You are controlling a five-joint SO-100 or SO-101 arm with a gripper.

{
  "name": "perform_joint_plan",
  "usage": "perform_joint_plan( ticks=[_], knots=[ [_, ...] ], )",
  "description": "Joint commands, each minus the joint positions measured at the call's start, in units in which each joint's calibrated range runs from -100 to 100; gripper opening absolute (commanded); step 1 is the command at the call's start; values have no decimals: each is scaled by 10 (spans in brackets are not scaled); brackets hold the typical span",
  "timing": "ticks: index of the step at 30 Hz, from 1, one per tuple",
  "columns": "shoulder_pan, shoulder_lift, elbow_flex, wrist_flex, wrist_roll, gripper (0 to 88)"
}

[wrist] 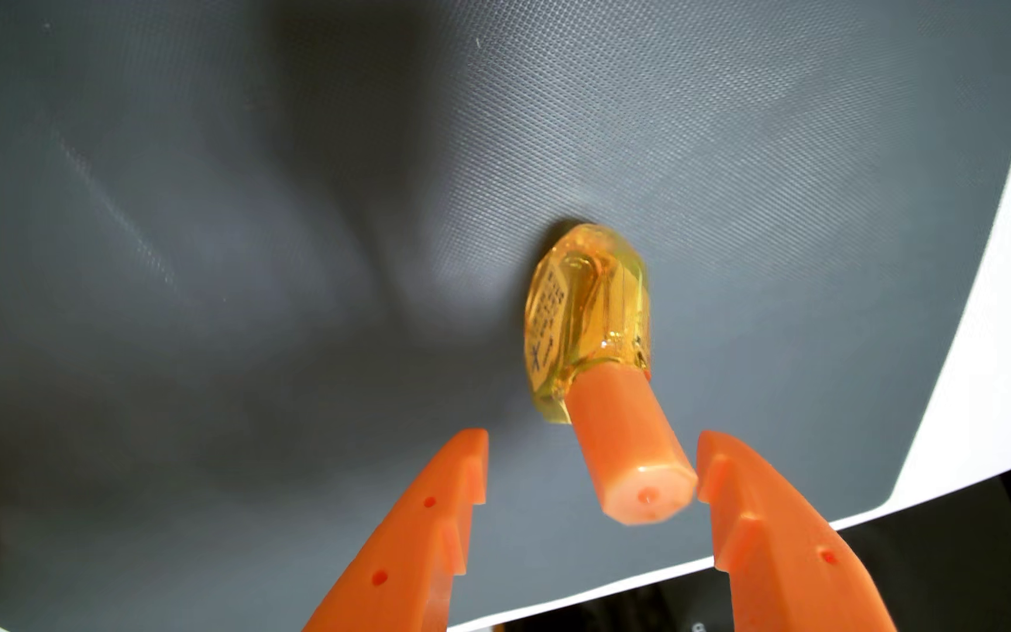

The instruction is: Grab the eyedrops

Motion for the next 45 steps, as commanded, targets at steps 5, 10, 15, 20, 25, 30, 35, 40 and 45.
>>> perform_joint_plan(
  ticks=[5, 10, 15, 20, 25, 30, 35, 40, 45],
  knots=[
    [-5, 0, -21, -5, -47, 205],
    [-10, 8, -17, -34, -50, 205],
    [-18, 38, -27, -35, -66, 205],
    [-22, 52, -27, -35, -79, 205],
    [-22, 55, -14, -69, -79, 204],
    [-21, 74, -15, -76, -79, 202],
    [-20, 78, -10, -79, -79, 200],
    [-20, 78, -10, -79, -79, 198],
    [-21, 78, -9, -83, -87, 92]
  ],
)
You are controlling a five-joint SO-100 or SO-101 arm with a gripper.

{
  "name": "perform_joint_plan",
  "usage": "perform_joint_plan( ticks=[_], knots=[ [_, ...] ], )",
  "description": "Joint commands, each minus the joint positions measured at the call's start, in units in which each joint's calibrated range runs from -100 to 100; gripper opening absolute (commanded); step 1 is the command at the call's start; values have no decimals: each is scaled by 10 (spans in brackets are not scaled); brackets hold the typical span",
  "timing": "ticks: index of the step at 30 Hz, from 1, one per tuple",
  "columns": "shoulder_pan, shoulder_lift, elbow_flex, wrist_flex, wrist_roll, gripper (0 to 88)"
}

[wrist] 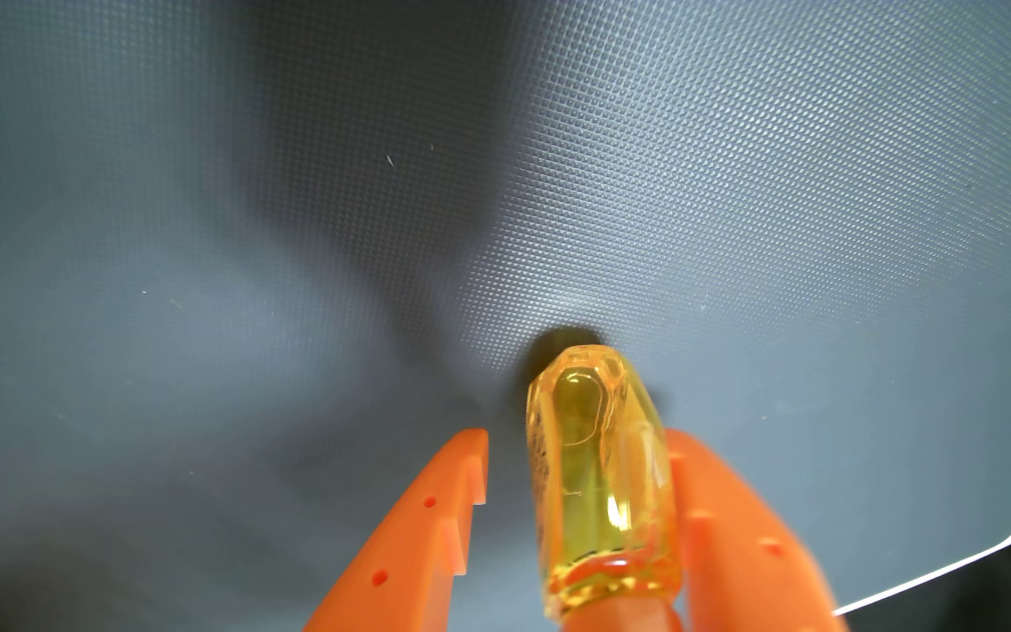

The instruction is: Grab the eyedrops

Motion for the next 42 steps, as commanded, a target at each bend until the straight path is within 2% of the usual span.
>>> perform_joint_plan(
  ticks=[1, 5, 9, 18, 23, 33, 42],
  knots=[
    [-1, -3, -9, -8, -8, 88],
    [-1, -3, -8, -8, -8, 79],
    [-1, -3, -11, -8, -7, 16],
    [-1, 0, -16, -8, -2, 7],
    [0, -5, -32, 1, 37, 7],
    [6, -71, -149, 159, 108, 6],
    [-15, -139, -141, 177, 176, 6]
  ],
)
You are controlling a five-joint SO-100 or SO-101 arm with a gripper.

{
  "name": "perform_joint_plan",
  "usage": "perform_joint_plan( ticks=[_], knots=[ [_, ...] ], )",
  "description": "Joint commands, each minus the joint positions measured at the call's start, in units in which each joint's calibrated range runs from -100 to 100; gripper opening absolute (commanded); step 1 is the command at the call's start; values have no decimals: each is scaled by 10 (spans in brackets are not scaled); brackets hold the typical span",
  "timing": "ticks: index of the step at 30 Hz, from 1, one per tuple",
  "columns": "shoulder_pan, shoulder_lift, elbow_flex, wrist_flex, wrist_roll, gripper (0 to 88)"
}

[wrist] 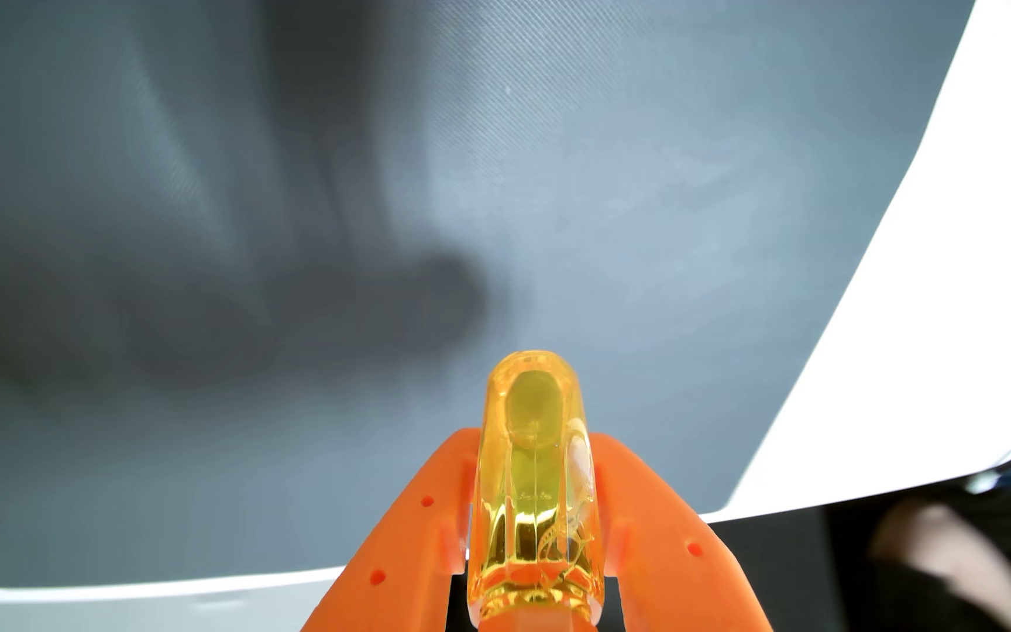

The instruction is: Grab the eyedrops

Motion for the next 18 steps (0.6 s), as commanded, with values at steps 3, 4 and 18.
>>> perform_joint_plan(
  ticks=[3, 4, 18],
  knots=[
    [-12, -91, -6, 11, 19, 6],
    [-12, -102, 1, 14, 19, 6],
    [-7, -125, 30, 8, 15, 6]
  ],
)
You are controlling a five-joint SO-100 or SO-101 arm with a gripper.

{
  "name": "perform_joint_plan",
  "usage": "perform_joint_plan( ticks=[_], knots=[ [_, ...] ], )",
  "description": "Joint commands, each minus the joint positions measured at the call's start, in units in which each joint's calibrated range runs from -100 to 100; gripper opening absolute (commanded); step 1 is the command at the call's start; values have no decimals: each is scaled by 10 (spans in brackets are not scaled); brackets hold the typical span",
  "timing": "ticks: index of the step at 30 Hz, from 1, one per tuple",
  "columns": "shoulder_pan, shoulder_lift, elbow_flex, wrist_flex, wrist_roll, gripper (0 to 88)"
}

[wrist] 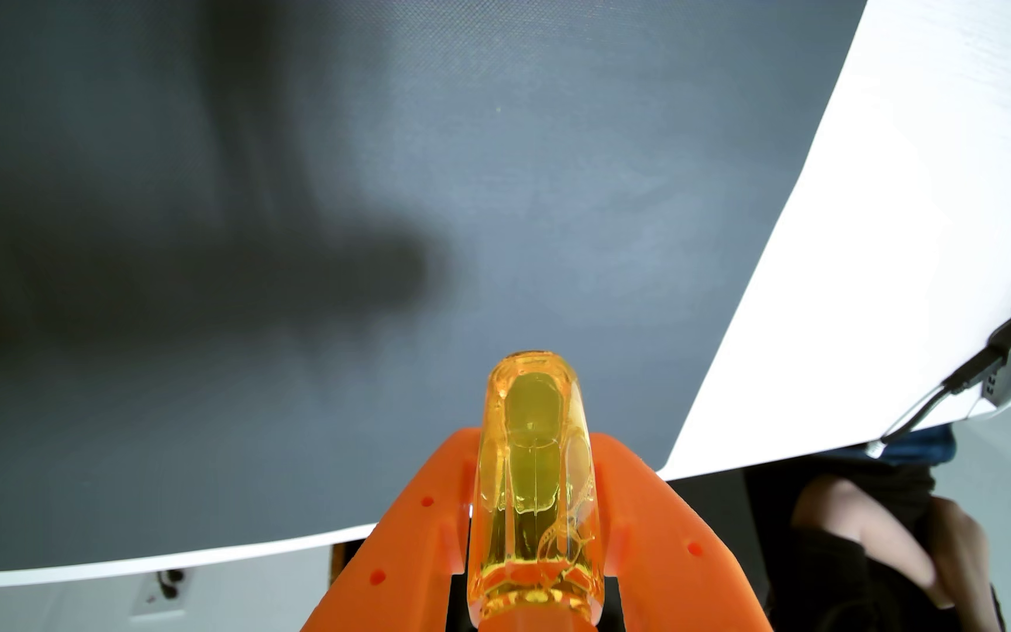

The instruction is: Grab the eyedrops

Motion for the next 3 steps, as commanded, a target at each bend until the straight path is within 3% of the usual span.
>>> perform_joint_plan(
  ticks=[1, 3],
  knots=[
    [3, -30, -6, -1, -2, 6],
    [3, -30, -6, -2, -2, 6]
  ],
)
